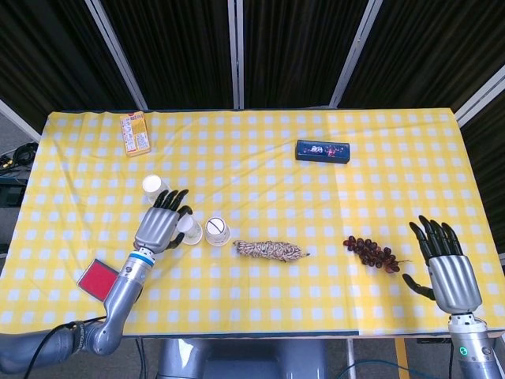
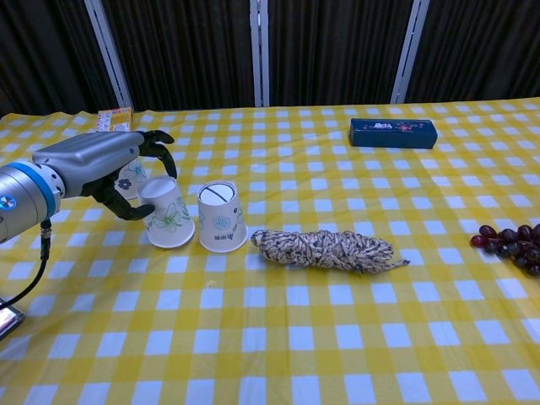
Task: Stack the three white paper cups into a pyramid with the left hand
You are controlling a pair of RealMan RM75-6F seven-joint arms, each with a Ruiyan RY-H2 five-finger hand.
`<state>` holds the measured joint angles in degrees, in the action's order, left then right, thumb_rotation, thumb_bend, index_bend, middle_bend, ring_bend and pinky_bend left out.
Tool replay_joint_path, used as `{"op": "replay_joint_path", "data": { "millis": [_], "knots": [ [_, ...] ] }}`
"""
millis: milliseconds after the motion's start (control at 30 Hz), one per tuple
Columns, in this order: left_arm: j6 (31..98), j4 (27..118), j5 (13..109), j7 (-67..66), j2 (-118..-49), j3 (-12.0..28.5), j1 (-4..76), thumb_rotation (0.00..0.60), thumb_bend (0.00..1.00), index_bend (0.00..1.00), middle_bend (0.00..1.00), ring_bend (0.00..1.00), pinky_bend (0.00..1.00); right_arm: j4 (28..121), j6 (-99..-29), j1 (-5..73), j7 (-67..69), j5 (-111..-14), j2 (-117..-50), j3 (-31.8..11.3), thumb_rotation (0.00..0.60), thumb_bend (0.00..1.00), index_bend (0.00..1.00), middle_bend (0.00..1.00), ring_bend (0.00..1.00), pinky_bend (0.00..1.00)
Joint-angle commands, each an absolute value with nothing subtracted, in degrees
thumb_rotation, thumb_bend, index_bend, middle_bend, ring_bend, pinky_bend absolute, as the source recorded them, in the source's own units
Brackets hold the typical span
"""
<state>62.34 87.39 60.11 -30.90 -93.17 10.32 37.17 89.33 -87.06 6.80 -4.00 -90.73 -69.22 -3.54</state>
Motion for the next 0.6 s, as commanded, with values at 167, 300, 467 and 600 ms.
{"op": "replay_joint_path", "data": {
  "millis": [167, 300, 467, 600],
  "knots": [
    [62.93, 85.81, 61.66, -29.26, -94.31, 9.65, 37.08, 0.6, 0.44, 0.27, 0.0, 0.0, 0.0, 89.38, -87.18, 6.82, -3.75, -90.99, -69.22, -3.48, 0.6, 0.07, 0.0, 0.0, 0.0, 0.0],
    [62.88, 85.32, 62.15, -29.12, -94.43, 8.98, 36.95, 0.6, 0.33, 0.11, 0.0, 0.0, 0.0, 89.27, -87.15, 6.81, -3.71, -90.95, -69.25, -3.46, 0.6, 0.07, 0.0, 0.0, 0.0, 0.0],
    [63.41, 86.47, 62.19, -29.74, -93.45, 8.33, 36.42, 0.6, 0.26, 0.0, 0.0, 0.0, 0.0, 89.11, -87.33, 6.8, -3.64, -91.06, -69.35, -3.51, 0.6, 0.07, 0.0, 0.0, 0.0, 0.0],
    [64.93, 88.06, 63.24, -29.59, -91.66, 7.7, 35.39, 0.6, 0.26, 0.0, 0.0, 0.0, 0.0, 88.95, -87.41, 6.8, -3.68, -91.04, -69.43, -3.57, 0.6, 0.07, 0.0, 0.0, 0.0, 0.0]
  ]
}}
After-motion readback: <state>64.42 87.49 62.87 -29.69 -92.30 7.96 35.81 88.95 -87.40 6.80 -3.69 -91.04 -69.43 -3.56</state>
